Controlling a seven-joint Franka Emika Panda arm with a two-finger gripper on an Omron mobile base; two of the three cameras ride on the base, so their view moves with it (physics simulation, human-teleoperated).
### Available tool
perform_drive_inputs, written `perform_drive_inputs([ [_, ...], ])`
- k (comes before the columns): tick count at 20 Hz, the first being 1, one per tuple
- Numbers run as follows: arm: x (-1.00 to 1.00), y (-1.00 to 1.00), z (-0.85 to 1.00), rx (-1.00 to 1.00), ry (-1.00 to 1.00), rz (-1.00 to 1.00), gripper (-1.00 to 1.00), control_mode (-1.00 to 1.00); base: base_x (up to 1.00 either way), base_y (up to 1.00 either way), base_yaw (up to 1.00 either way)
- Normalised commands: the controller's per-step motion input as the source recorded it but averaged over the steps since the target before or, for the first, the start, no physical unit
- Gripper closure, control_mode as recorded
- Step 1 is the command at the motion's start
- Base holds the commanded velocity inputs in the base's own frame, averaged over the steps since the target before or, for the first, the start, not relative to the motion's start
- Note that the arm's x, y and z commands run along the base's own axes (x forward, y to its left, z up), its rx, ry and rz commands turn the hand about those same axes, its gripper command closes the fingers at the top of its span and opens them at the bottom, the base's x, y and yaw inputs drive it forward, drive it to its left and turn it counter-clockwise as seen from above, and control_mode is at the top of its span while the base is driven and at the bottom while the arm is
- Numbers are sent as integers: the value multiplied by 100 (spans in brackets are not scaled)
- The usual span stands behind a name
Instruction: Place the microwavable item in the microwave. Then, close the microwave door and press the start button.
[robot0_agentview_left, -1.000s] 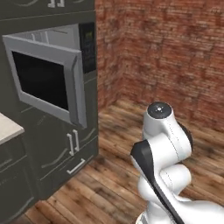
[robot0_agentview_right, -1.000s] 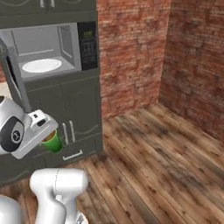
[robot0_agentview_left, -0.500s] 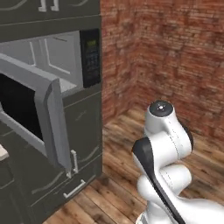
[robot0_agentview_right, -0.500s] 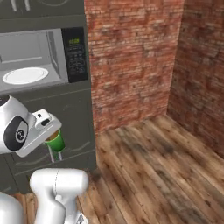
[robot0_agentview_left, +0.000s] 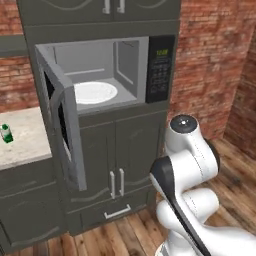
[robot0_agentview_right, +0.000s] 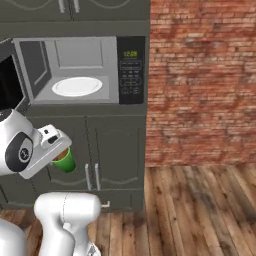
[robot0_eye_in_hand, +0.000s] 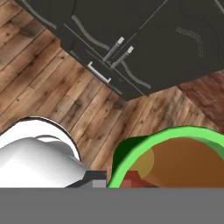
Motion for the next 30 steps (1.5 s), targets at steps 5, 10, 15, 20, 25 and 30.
perform_drive_inputs([
  [5, 0, 0, 0, 0, 0, 0, 100, 100, 76, -56, 43],
  [10, 0, 0, 0, 0, 0, 0, 100, 100, 88, -7, 20],
  [15, 0, 0, 0, 0, 0, 0, 100, 100, 38, 3, 20],
  [20, 0, 0, 0, 0, 0, 0, 100, 100, 24, 1, 12],
  [25, 0, 0, 0, 0, 0, 0, 100, 100, 5, 0, 4],
  [30, 0, 0, 0, 0, 0, 0, 100, 100, 20, 11, 14],
])
